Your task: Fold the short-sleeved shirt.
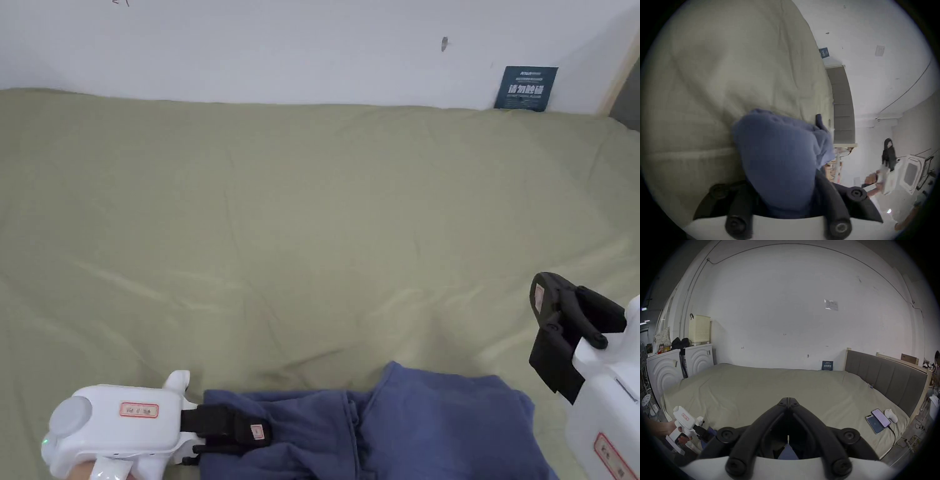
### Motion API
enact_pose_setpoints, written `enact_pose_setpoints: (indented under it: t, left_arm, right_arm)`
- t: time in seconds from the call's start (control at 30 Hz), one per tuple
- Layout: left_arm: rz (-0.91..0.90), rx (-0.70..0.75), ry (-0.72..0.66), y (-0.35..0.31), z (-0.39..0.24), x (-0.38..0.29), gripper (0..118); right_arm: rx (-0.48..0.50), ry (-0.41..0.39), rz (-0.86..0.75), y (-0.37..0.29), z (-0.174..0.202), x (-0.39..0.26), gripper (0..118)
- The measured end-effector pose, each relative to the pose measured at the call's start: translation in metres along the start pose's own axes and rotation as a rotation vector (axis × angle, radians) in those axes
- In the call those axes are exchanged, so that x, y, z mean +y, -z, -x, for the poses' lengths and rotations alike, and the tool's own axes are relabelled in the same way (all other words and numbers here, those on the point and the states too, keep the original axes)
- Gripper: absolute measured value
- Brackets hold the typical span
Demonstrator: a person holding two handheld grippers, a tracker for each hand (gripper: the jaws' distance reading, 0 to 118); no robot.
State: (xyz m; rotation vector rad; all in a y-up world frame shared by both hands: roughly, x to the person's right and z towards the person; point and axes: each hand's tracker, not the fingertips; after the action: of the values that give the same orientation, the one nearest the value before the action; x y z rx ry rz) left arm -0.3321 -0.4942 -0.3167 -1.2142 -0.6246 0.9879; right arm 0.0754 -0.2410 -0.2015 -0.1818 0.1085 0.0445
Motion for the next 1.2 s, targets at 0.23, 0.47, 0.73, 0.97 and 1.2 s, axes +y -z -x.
enact_pose_setpoints:
  t: [0.23,0.47,0.73,0.97,1.2]
  left_arm:
    - [-0.122,0.021,0.072,-0.062,-0.027,0.001,13]
    - [-0.283,0.284,0.111,-0.161,-0.065,-0.026,13]
    - [-0.258,0.579,0.182,-0.125,-0.152,-0.037,13]
    - [-0.236,0.803,0.383,-0.021,-0.223,-0.047,13]
    - [-0.142,0.748,0.513,0.109,-0.222,-0.052,80]
  right_arm:
    - [-0.011,-0.003,-0.012,0.002,-0.009,0.006,0]
    - [-0.012,-0.010,-0.082,0.002,-0.013,0.018,0]
    - [-0.003,0.009,-0.081,-0.005,-0.015,0.017,0]
    - [-0.003,0.018,-0.077,-0.019,-0.023,0.016,0]
    - [-0.023,0.023,-0.067,-0.027,-0.037,0.008,0]
